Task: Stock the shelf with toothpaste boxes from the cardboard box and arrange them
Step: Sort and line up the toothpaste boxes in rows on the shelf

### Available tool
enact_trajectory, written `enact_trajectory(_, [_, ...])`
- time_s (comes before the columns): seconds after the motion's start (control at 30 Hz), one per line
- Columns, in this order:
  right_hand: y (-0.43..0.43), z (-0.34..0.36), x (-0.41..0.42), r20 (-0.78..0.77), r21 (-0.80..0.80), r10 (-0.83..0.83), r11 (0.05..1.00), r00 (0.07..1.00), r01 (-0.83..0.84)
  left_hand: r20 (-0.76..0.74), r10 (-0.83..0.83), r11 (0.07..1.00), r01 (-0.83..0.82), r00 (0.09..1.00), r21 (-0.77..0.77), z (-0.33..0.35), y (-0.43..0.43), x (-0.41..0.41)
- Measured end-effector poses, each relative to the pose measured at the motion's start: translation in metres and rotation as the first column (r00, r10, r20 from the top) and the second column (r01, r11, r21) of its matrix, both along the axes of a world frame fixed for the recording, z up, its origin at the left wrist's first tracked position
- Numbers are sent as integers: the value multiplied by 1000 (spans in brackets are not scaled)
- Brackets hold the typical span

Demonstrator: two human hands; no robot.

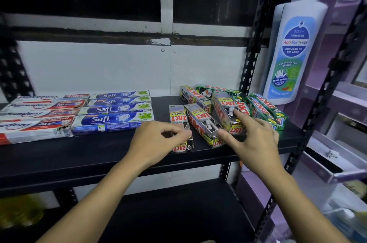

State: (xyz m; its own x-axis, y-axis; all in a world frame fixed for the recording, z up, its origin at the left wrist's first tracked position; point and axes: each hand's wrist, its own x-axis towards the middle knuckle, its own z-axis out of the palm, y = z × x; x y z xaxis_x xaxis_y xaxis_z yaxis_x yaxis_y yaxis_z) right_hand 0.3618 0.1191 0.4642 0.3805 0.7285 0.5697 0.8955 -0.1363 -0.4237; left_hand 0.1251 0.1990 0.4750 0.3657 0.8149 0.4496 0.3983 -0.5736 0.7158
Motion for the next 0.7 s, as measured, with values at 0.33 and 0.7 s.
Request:
enact_trajectory(0.33, [22,14,-3,162,-97,21,995,986,-5,-344,382,896,-253,858,366,14,64,-39])
enact_trajectory(0.7, [96,74,3,202,-406,92,914,975,-2,-510,493,851,-270,705,450,-8,87,-50])
